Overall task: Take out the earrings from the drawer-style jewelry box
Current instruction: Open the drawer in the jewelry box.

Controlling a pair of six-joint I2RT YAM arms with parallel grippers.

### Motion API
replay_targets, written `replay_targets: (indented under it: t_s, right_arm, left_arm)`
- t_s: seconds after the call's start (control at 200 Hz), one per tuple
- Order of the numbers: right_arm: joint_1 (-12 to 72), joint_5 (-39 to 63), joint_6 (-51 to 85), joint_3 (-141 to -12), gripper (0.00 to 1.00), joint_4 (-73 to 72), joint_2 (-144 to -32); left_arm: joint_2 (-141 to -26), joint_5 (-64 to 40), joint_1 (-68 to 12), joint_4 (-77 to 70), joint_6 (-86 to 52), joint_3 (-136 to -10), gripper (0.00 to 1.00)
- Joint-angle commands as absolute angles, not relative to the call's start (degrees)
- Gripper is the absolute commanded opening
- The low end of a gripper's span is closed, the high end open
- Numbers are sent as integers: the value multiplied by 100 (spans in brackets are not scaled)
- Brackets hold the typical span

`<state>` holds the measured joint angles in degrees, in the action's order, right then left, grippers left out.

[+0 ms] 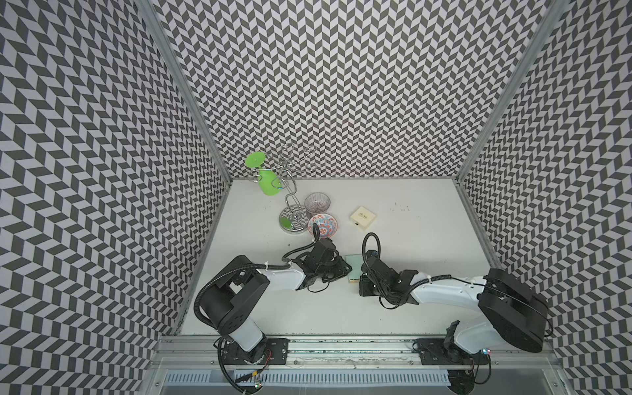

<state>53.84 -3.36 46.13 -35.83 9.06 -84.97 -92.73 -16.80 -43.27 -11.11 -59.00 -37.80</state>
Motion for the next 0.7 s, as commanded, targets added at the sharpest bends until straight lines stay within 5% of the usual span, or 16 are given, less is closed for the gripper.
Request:
replay_targets:
  t_s: [0.0,0.23,0.456,0.696]
  right_arm:
    - [5439,-161,4858,-3351,0,1553,-8461]
    - [5440,-242,4935,-3375,0,1715,-8538]
    - [5189,-507,4748,-3628,0,2002,-8652]
    - [4852,-427,4363,-3796,0,2012,-8605]
  left_arm:
    - [-9342,-1480,-4389,-1021,-5959,-3661,23]
    - [-9386,-1499,-4445,-1021,-5952,-3689,23]
    - [-9173,-1359,-4563,-919,-5845,-3791,38]
    - [-9193,-1380,-4604,-922,-5794,-4038,41]
